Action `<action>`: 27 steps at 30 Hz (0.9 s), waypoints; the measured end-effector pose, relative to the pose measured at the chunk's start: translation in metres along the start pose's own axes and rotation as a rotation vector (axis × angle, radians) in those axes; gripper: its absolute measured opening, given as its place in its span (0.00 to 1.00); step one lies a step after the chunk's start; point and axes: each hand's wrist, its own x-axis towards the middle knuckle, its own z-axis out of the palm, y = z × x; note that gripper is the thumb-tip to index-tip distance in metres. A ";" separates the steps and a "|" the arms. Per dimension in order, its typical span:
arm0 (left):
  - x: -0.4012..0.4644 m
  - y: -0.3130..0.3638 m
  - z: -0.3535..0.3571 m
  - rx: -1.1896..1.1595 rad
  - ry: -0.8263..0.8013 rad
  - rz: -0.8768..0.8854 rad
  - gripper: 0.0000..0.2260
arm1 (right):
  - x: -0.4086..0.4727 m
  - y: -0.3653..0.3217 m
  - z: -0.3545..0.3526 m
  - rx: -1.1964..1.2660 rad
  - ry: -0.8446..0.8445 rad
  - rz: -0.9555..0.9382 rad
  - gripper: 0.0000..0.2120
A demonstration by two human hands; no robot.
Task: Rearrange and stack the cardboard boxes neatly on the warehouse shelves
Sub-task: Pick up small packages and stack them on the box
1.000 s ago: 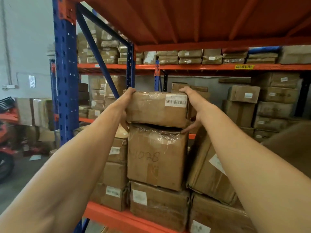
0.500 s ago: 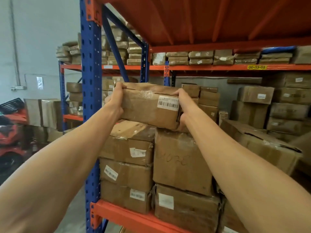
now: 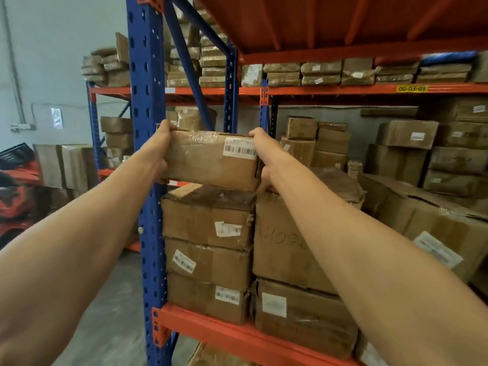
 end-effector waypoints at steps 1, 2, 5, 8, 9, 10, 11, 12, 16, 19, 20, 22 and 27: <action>0.003 -0.002 -0.001 0.058 -0.002 -0.016 0.28 | 0.000 -0.001 -0.002 -0.089 -0.008 -0.022 0.20; 0.006 -0.005 -0.003 0.123 -0.007 -0.033 0.33 | 0.000 -0.002 -0.003 -0.207 0.002 -0.055 0.23; 0.006 -0.016 -0.014 0.530 0.043 0.061 0.38 | 0.003 0.007 -0.002 -0.490 0.043 -0.172 0.26; -0.010 -0.020 -0.017 1.108 0.290 0.441 0.24 | -0.001 0.024 0.006 -0.820 0.037 -0.357 0.22; -0.016 -0.019 -0.012 1.219 0.335 0.560 0.20 | 0.000 0.030 0.007 -0.885 0.011 -0.394 0.27; -0.019 -0.018 -0.007 1.300 0.307 0.643 0.20 | 0.000 0.035 0.006 -0.928 -0.042 -0.400 0.36; -0.023 -0.018 0.000 1.359 0.178 0.661 0.25 | 0.000 0.039 0.002 -0.973 -0.088 -0.419 0.45; -0.025 -0.017 0.005 1.437 -0.010 0.628 0.31 | 0.001 0.041 -0.002 -1.068 -0.120 -0.445 0.50; -0.018 -0.012 0.002 1.622 -0.279 0.636 0.45 | 0.011 0.044 -0.015 -1.174 -0.065 -0.564 0.50; -0.014 -0.016 0.002 1.633 -0.199 0.748 0.46 | 0.012 0.044 -0.010 -1.191 -0.031 -0.602 0.48; -0.012 -0.018 0.004 1.632 -0.179 0.766 0.46 | 0.012 0.044 -0.011 -1.208 -0.015 -0.598 0.48; -0.009 -0.019 0.007 1.631 -0.161 0.757 0.45 | 0.014 0.043 -0.013 -1.238 0.013 -0.591 0.46; -0.014 -0.020 0.018 1.691 -0.114 0.699 0.42 | 0.010 0.056 -0.020 -1.183 -0.022 -0.589 0.46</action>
